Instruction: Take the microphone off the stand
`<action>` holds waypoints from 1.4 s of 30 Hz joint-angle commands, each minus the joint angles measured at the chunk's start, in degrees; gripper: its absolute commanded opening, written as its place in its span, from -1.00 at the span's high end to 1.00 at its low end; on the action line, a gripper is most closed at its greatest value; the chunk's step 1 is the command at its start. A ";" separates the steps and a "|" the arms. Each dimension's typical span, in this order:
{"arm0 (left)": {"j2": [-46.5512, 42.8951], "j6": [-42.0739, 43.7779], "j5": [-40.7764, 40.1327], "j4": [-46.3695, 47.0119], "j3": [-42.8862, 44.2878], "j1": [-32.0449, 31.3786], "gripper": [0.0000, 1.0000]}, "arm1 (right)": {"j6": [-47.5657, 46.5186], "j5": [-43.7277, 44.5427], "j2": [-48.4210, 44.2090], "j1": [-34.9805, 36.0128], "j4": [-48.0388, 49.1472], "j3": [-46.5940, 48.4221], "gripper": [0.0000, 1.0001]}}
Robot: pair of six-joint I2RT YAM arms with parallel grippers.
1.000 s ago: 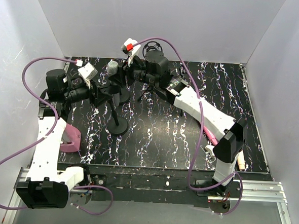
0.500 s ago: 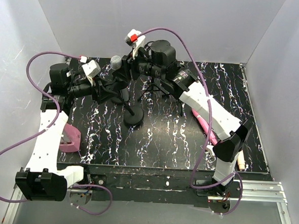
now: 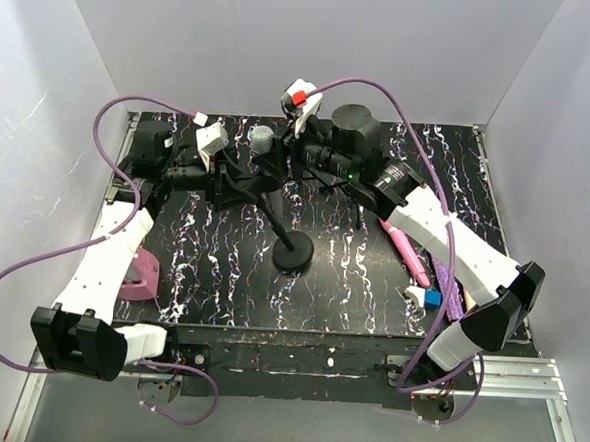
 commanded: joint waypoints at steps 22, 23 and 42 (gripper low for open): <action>10.79 8.38 3.85 -10.97 12.79 -4.42 1.00 | 4.95 -29.65 -3.82 -9.31 12.36 -5.07 -0.39; 11.06 8.55 3.76 -11.15 13.06 -4.77 1.00 | 5.30 -29.65 -3.21 -9.31 12.45 -4.72 -0.41; 10.35 10.14 -0.02 -13.35 15.60 -6.00 1.00 | -1.72 -25.27 -9.61 -13.00 -1.08 -8.05 -0.39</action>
